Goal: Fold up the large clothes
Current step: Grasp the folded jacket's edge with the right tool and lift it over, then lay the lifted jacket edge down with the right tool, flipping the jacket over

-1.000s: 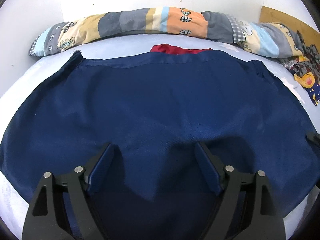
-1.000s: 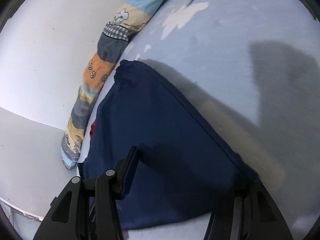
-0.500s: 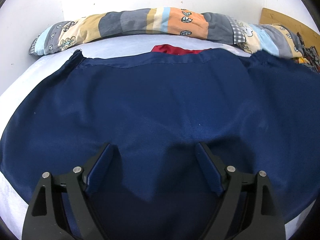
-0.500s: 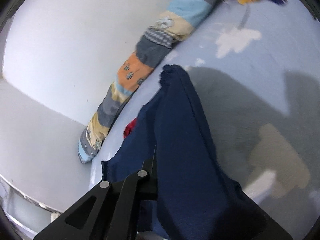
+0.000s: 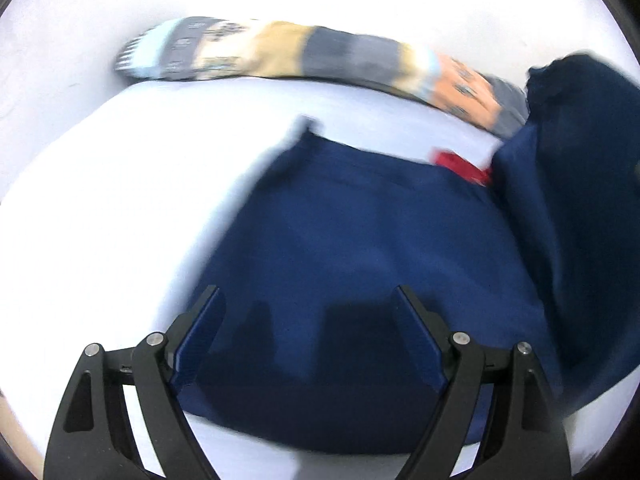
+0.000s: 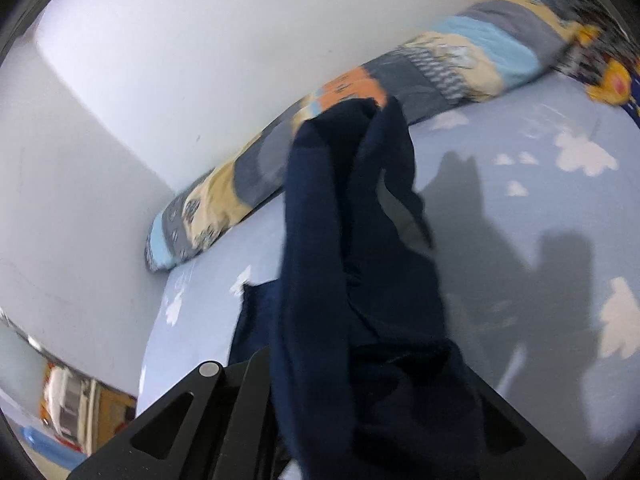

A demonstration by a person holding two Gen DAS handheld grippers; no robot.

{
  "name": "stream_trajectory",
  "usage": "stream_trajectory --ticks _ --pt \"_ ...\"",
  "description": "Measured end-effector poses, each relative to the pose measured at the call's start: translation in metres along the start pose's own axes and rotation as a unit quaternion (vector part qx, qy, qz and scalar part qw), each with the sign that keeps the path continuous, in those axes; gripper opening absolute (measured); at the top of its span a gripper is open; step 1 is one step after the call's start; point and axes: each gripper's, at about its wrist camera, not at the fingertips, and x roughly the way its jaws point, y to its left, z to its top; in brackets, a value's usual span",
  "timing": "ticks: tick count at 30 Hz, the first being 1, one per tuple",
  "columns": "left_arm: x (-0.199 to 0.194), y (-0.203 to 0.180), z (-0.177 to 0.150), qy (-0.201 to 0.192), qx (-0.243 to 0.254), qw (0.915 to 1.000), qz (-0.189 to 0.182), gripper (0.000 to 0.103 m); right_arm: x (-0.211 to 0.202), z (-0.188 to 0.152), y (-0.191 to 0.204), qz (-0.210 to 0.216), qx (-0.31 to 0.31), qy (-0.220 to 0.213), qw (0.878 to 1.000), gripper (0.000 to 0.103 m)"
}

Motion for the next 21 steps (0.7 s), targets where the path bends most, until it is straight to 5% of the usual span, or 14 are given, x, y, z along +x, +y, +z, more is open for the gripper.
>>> stream_trajectory --ticks 6,10,18,21 --pt "-0.007 0.113 0.013 -0.001 -0.009 0.9966 0.082 0.085 0.097 -0.062 0.096 -0.032 -0.073 0.050 0.996 0.008" --pt "-0.009 0.153 0.018 -0.002 -0.073 0.9953 0.064 0.085 0.176 -0.124 0.120 -0.095 -0.145 0.082 0.981 0.008" --pt "-0.011 0.162 0.036 -0.025 -0.105 0.9931 0.046 0.085 0.152 -0.135 0.141 -0.075 -0.195 0.019 0.978 0.008" --pt "-0.005 0.163 0.039 -0.015 -0.111 0.9930 0.038 0.085 0.160 -0.157 0.146 -0.076 -0.224 0.043 0.971 0.008"
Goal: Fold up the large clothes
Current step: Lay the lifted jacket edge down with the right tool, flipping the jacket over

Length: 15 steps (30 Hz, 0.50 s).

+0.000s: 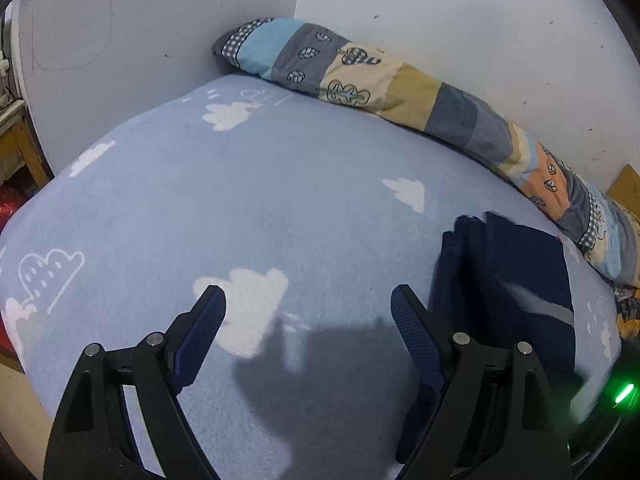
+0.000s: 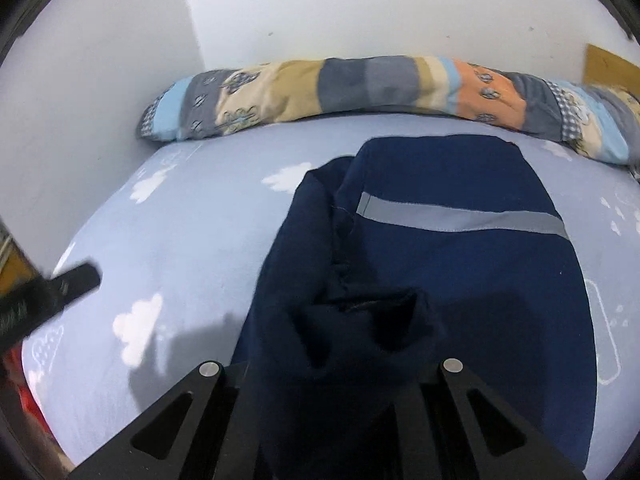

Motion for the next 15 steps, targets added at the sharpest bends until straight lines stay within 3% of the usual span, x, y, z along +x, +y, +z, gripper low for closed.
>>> stream_trajectory --ticks 2,4,5,6,7,8,10,13,15 --pt "0.003 0.002 -0.001 0.009 -0.003 0.9999 -0.006 0.085 0.020 -0.018 0.010 -0.011 -0.039 0.032 0.999 0.009" --pt "0.001 0.003 -0.003 0.013 -0.004 0.9999 -0.007 0.085 0.026 -0.028 0.021 -0.036 -0.095 0.025 0.995 0.013" --pt "-0.001 0.004 -0.003 0.013 -0.002 0.9999 -0.009 0.085 0.023 -0.029 0.026 -0.046 -0.113 0.020 0.992 0.019" --pt "-0.002 0.004 -0.003 0.012 -0.002 0.9999 -0.009 0.085 0.020 -0.030 0.031 -0.055 -0.131 0.024 0.990 0.034" --pt "-0.003 0.006 -0.002 0.010 -0.004 0.9999 -0.007 0.085 0.016 -0.031 0.034 -0.059 -0.142 0.029 0.988 0.042" --pt "-0.003 0.008 -0.002 0.010 -0.006 0.9999 -0.005 0.085 0.010 -0.033 0.036 -0.047 -0.152 0.033 0.987 0.050" --pt "-0.004 0.013 -0.002 0.014 -0.019 0.9997 -0.012 0.085 -0.012 -0.038 0.031 0.041 -0.152 0.047 0.986 0.049" --pt "-0.006 0.012 -0.003 0.016 -0.027 0.9990 -0.031 0.085 -0.054 -0.041 0.011 0.134 -0.128 0.037 0.982 0.047" --pt "-0.010 0.003 -0.006 0.014 -0.014 0.9986 -0.050 0.085 -0.084 -0.033 -0.014 0.161 -0.109 0.006 0.981 0.045"
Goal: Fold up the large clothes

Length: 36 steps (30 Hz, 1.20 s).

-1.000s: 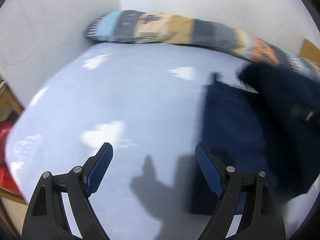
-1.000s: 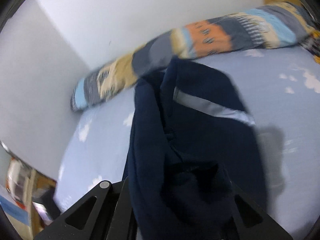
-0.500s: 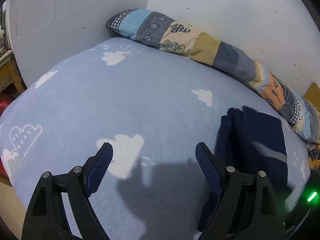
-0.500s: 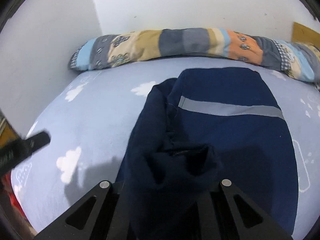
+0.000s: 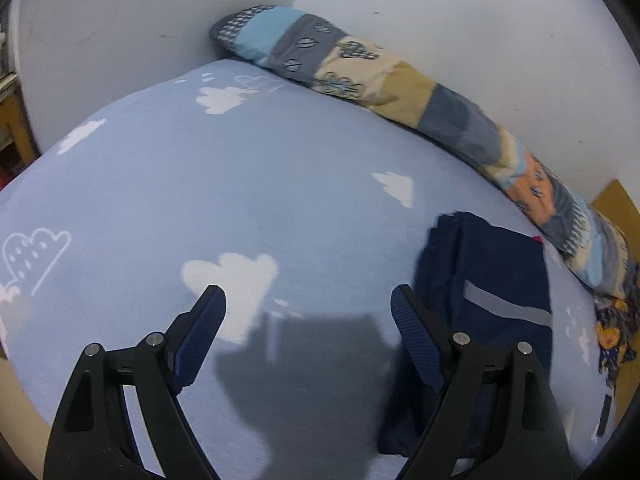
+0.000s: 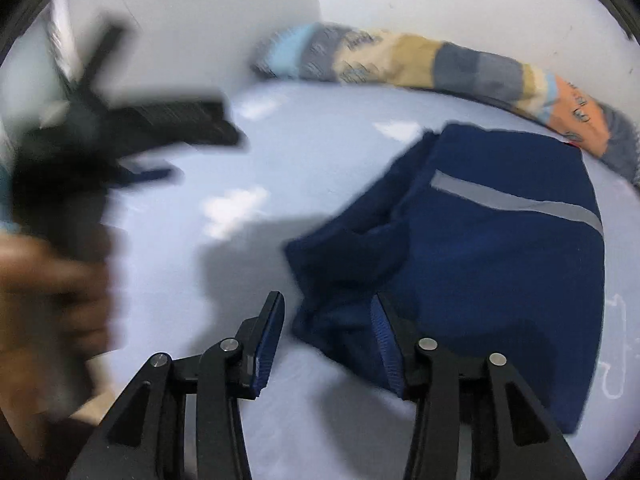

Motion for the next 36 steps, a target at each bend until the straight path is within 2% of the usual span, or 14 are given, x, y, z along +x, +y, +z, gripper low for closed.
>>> stream_trajectory --ticks 4,6,9,11,14,17,18,20,21,24,25,29,33,36 --pt "0.000 -0.033 -0.010 -0.006 0.061 0.9971 -0.044 0.085 -0.040 0.014 -0.054 -0.048 0.044 -0.035 0.997 0.043" --pt "-0.003 -0.056 -0.015 -0.006 0.102 0.9910 -0.086 0.085 -0.048 0.014 -0.080 -0.079 0.065 -0.039 0.994 0.027" --pt "-0.011 -0.097 -0.030 -0.013 0.163 0.9746 -0.153 0.085 -0.048 -0.002 -0.106 -0.076 0.100 -0.035 0.991 0.026" --pt "-0.014 -0.116 -0.037 -0.016 0.189 0.9659 -0.176 0.085 -0.039 -0.014 -0.117 -0.076 0.118 -0.026 0.990 0.026" --pt "0.009 -0.133 -0.049 0.011 0.238 0.9622 -0.132 0.085 -0.024 -0.027 -0.115 -0.073 0.109 -0.013 0.991 0.026" --pt "0.066 -0.127 -0.067 0.101 0.252 0.9624 -0.009 0.085 0.006 -0.055 -0.108 -0.073 0.090 0.036 0.993 0.025" --pt "0.084 -0.117 -0.070 0.127 0.243 0.9616 0.014 0.087 0.020 -0.067 -0.106 -0.076 0.067 0.056 0.993 0.024" --pt "0.089 -0.102 -0.063 0.148 0.198 0.9689 -0.016 0.086 0.026 -0.077 -0.103 -0.081 0.048 0.047 0.994 0.023" --pt "0.083 -0.099 -0.058 0.143 0.187 0.9718 -0.011 0.086 0.025 -0.074 -0.103 -0.082 0.051 0.048 0.994 0.022" --pt "0.057 -0.106 -0.049 0.082 0.207 0.9749 -0.002 0.086 0.012 -0.057 -0.110 -0.049 0.076 0.060 0.994 0.022" --pt "0.041 -0.110 -0.044 0.051 0.204 0.9772 -0.030 0.086 0.001 -0.050 -0.113 -0.030 0.085 0.042 0.995 0.022" --pt "0.025 -0.122 -0.038 0.003 0.174 0.9811 -0.084 0.086 -0.021 0.009 -0.134 -0.065 0.077 -0.007 0.995 0.027" --pt "0.043 -0.133 -0.045 0.036 0.172 0.9801 -0.091 0.086 0.014 0.083 -0.190 -0.132 0.099 0.004 0.986 0.028" --pt "0.069 -0.131 -0.063 0.098 0.179 0.9776 -0.052 0.086 0.056 0.114 -0.235 -0.163 0.143 0.028 0.976 0.028"
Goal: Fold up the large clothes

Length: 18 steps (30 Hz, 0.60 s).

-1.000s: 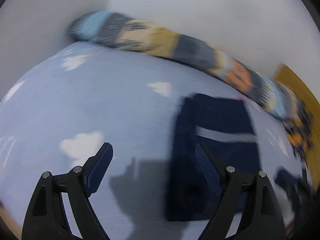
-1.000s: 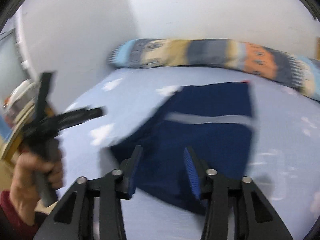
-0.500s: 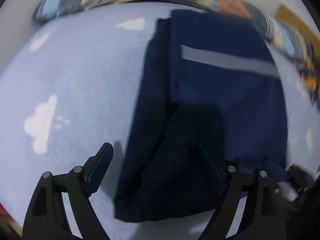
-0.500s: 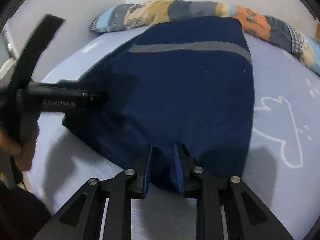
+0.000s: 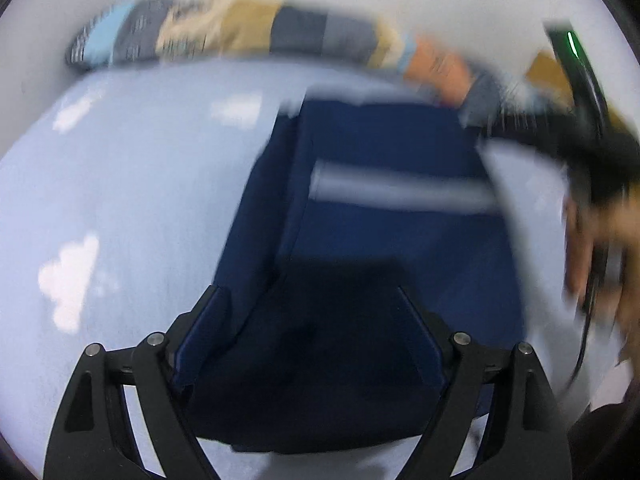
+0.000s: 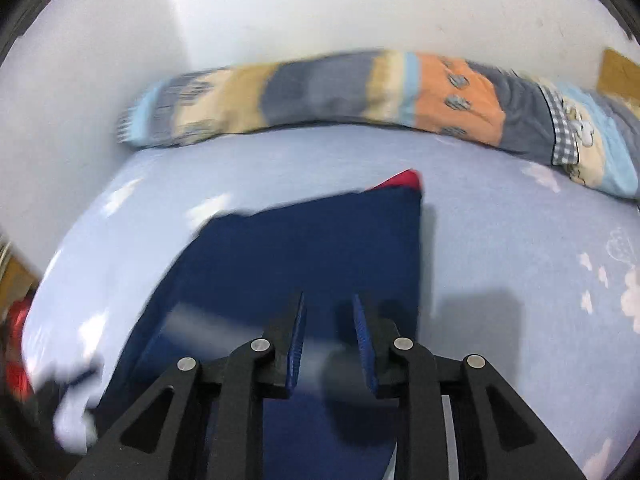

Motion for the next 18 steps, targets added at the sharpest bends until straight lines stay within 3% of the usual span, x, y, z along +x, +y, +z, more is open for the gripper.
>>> stream_trajectory --ticks 1,2,4,7,10,14,16,18 --pt "0.016 0.003 -0.004 0.034 0.005 0.9987 0.037 0.087 0.019 0.007 -0.004 -0.011 0.005 0.015 1.000 0.028" --pt "0.022 0.007 -0.007 0.045 0.002 0.9981 0.042 0.089 0.048 0.012 -0.007 -0.024 0.007 0.050 0.998 0.029" --pt "0.026 0.017 -0.006 0.056 -0.032 0.9978 0.015 0.089 0.087 0.010 -0.015 -0.026 0.023 0.120 0.992 0.031" --pt "0.017 0.019 -0.002 0.048 -0.032 0.9981 0.022 0.088 0.081 0.026 0.002 -0.038 0.008 0.112 0.993 0.033" --pt "0.003 0.014 0.001 0.010 -0.024 0.9992 0.031 0.088 0.056 0.040 0.040 0.003 -0.022 0.065 0.998 0.033" --pt "-0.007 0.010 0.004 -0.013 -0.011 0.9994 0.029 0.088 0.086 0.027 0.104 0.079 -0.050 0.119 0.988 0.030" --pt "-0.004 0.011 0.001 0.001 -0.009 0.9996 0.028 0.088 0.107 0.011 0.119 0.050 -0.075 0.153 0.984 0.031" --pt "-0.009 0.014 0.001 -0.005 -0.012 0.9993 0.034 0.088 0.101 0.012 0.116 0.056 -0.067 0.152 0.985 0.031"
